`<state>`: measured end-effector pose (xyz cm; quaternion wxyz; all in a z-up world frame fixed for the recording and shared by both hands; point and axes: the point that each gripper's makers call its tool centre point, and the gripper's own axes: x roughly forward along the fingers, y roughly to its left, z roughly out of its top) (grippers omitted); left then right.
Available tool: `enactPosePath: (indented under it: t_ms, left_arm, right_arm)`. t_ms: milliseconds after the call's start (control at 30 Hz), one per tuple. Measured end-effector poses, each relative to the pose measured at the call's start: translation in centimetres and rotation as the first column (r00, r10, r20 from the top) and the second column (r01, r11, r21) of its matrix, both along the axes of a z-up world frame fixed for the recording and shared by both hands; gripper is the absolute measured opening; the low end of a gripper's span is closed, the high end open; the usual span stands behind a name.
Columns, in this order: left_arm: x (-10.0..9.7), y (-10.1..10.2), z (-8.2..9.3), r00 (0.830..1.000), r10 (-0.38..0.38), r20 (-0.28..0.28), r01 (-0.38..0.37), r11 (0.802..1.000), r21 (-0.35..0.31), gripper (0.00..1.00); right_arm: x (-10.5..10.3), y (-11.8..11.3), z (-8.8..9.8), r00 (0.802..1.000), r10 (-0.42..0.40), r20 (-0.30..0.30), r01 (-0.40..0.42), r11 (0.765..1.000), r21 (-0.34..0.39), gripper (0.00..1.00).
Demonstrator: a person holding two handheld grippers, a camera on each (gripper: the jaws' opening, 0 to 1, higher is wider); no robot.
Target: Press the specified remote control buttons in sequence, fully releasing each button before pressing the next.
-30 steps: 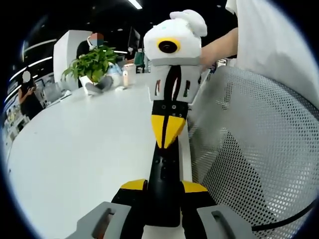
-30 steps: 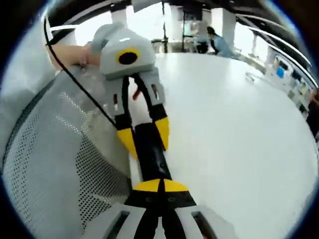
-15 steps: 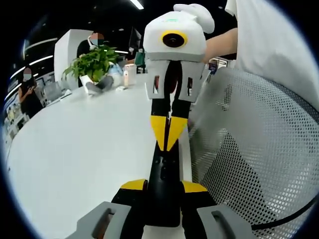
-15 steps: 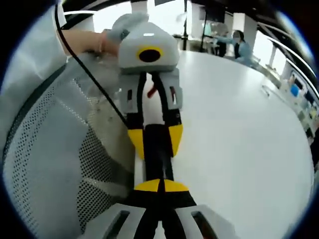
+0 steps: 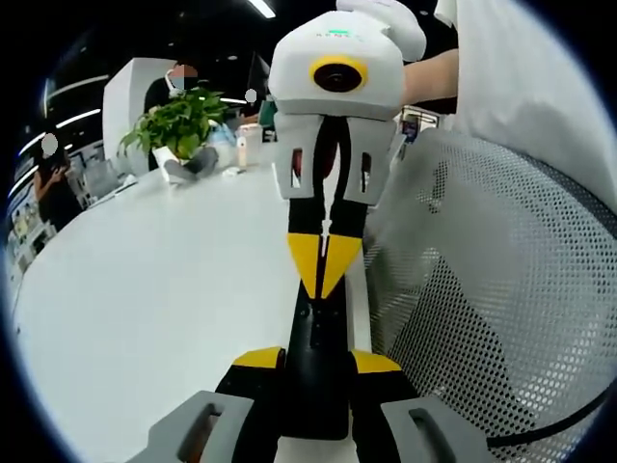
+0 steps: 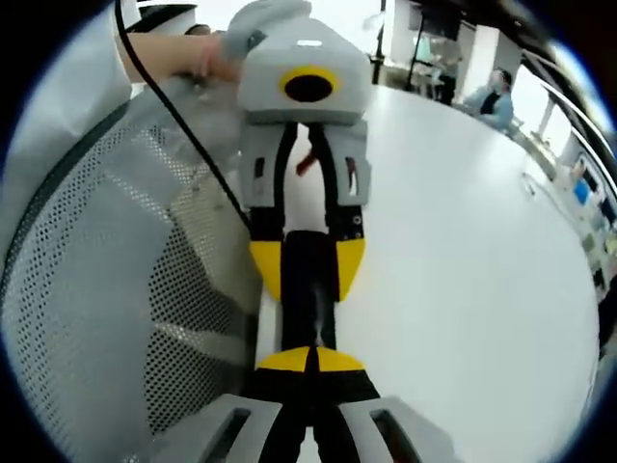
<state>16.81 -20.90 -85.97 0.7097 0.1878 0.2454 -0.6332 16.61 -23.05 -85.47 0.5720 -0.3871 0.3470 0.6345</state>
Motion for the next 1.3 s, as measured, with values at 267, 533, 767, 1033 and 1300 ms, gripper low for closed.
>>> enactPosePath:
  t_ms: [267, 533, 767, 1033, 1300]
  left_arm:
    - [0.0, 0.0, 0.0, 1.000, 0.002, -0.003, -0.002, 1.000, -0.003, 0.25]
    - [0.0, 0.0, 0.0, 1.000, 0.002, -0.004, -0.002, 1.000, -0.004, 0.25]
    - [0.0, 0.0, 0.0, 1.000, 0.001, -0.003, -0.001, 1.000, -0.002, 0.25]
    - [-0.2, -0.1, 0.1, 1.000, -0.021, 0.024, 0.020, 0.999, 0.033, 0.26]
    - [0.0, 0.1, 0.2, 1.000, -0.007, 0.019, 0.006, 1.000, 0.020, 0.25]
  right_arm:
    - [-0.2, 0.0, -0.2, 0.974, 0.207, 0.097, -0.200, 0.977, -0.075, 0.00]
    - [0.1, 0.0, -0.2, 0.996, 0.068, 0.051, -0.066, 0.997, -0.041, 0.00]
    - [0.2, -0.1, 0.1, 0.991, -0.129, 0.030, 0.125, 0.986, 0.114, 0.00]
    - [-2.0, 1.1, 0.2, 0.997, -0.023, 0.071, 0.011, 0.987, 0.160, 0.00]
    - [-2.9, 1.1, -1.1, 0.952, 0.184, 0.244, -0.183, 0.983, -0.028, 0.00]
